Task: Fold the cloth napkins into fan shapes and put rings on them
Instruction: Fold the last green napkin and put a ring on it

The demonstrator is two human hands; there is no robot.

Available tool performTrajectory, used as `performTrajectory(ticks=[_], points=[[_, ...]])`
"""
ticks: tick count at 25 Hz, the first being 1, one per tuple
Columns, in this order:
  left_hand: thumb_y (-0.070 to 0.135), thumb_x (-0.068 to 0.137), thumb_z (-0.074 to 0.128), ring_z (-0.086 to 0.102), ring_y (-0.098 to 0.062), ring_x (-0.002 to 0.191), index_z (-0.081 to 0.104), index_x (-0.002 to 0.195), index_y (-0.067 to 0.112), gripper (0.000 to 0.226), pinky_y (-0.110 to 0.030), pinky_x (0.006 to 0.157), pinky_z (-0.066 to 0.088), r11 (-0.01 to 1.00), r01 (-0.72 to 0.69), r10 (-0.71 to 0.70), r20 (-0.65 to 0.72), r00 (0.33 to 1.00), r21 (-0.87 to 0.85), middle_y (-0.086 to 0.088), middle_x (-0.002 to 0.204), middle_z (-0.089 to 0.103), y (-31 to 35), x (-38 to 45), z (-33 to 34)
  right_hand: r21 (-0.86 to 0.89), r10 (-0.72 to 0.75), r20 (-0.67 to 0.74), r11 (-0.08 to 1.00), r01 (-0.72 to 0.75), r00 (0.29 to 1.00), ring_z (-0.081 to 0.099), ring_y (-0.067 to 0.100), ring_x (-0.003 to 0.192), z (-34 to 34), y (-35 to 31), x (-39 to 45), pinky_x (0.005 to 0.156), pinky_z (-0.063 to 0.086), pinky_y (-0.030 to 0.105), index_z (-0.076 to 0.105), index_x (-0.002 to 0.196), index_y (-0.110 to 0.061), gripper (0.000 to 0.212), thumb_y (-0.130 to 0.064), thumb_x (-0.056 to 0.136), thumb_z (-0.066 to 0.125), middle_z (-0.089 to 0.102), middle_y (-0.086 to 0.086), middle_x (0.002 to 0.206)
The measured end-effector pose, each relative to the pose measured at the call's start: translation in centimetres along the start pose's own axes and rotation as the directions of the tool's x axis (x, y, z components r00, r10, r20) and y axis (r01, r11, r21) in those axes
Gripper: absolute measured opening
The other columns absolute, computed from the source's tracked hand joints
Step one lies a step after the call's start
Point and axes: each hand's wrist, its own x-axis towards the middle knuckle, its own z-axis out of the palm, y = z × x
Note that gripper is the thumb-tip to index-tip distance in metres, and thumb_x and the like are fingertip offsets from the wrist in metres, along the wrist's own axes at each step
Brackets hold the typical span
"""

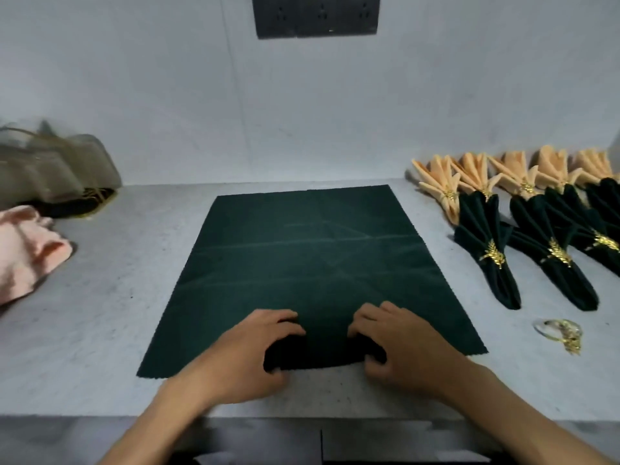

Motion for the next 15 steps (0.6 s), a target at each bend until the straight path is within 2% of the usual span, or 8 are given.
performTrajectory(ticks=[2,4,6,7,8,10,13,15], points=[[0.017,0.077,0.052,0.039,0.002,0.126,0.056,0.129,0.038,0.057,-0.023,0.102,0.04,0.997,0.017,-0.006,-0.142,0.99,0.078,0.029,0.136,0.044,0.0,1.0,1.0,-0.049,0.047,-0.047,0.998,-0.049,0.998,0.048,0.009,0.075,0.9,0.7,0.4,0.058,0.043,0.022,0.06,0.1,-0.032,0.034,-0.024,0.071,0.043,0.055,-0.016,0.1],[0.016,0.076,0.056,0.057,-0.012,0.105,0.064,0.113,0.03,0.04,-0.035,0.08,0.054,0.99,0.095,-0.062,-0.284,0.957,0.106,0.017,0.116,0.061,0.1,2.1,1.4,-0.127,0.158,-0.08,0.978,-0.168,0.984,0.05,0.012,0.076,1.0,2.0,0.1,0.058,0.038,0.023,0.059,0.099,-0.03,0.034,-0.015,0.069,0.057,0.056,-0.013,0.098],[0.019,0.07,0.068,0.059,-0.016,0.086,0.064,0.097,0.025,0.028,-0.032,0.058,0.05,0.96,0.2,-0.121,-0.355,0.927,0.194,0.011,0.096,0.063,-0.2,2.8,1.3,-0.2,0.29,-0.108,0.931,-0.307,0.951,0.051,0.017,0.077,0.1,3.4,-0.5,0.06,0.034,0.027,0.056,0.098,-0.028,0.034,-0.012,0.068,0.064,0.055,-0.01,0.094],[0.018,0.065,0.072,0.058,-0.017,0.081,0.064,0.092,0.024,0.029,-0.03,0.052,0.046,0.937,0.24,-0.136,-0.365,0.921,0.255,0.01,0.09,0.061,-0.2,3.0,0.9,-0.223,0.342,-0.129,0.905,-0.364,0.931,0.053,0.018,0.076,-0.7,3.9,-0.7,0.06,0.033,0.028,0.056,0.093,-0.027,0.029,-0.011,0.07,0.064,0.056,-0.009,0.089],[0.017,0.065,0.071,0.059,-0.018,0.081,0.063,0.092,0.023,0.029,-0.03,0.053,0.044,0.91,0.284,-0.17,-0.351,0.921,0.303,0.009,0.09,0.06,0.3,3.1,0.3,-0.233,0.389,-0.141,0.881,-0.413,0.91,0.056,0.018,0.075,-1.5,4.3,-1.0,0.06,0.032,0.028,0.056,0.087,-0.027,0.021,-0.013,0.074,0.062,0.057,-0.009,0.084],[0.017,0.074,0.059,0.06,-0.022,0.093,0.062,0.101,0.026,0.028,-0.031,0.065,0.043,0.869,0.345,-0.244,-0.3,0.922,0.354,0.007,0.099,0.062,1.8,2.5,-1.5,-0.234,0.461,-0.093,0.852,-0.469,0.883,0.06,0.017,0.077,-3.6,4.8,-1.9,0.06,0.034,0.028,0.057,0.081,-0.026,0.009,-0.018,0.078,0.056,0.061,-0.007,0.08],[0.025,0.087,0.053,0.062,-0.016,0.1,0.059,0.104,0.032,0.019,-0.03,0.075,0.045,0.908,0.207,-0.202,-0.053,0.978,0.365,0.009,0.103,0.064,3.2,-1.5,-4.6,-0.043,0.444,0.2,0.895,-0.445,0.873,0.058,0.005,0.079,-7.7,5.0,-6.0,0.064,0.045,0.024,0.058,0.078,-0.038,0.017,-0.022,0.077,0.053,0.058,-0.012,0.079],[0.025,0.091,0.056,0.06,-0.003,0.094,0.061,0.1,0.037,0.016,-0.026,0.081,0.049,0.962,0.139,-0.18,0.16,0.971,0.237,0.016,0.099,0.065,3.2,-3.7,-6.9,0.031,0.43,0.343,0.884,-0.467,0.835,0.057,0.002,0.088,-9.8,4.7,-7.8,0.076,0.048,0.021,0.054,0.08,-0.046,0.02,-0.026,0.082,0.053,0.054,-0.018,0.087]])
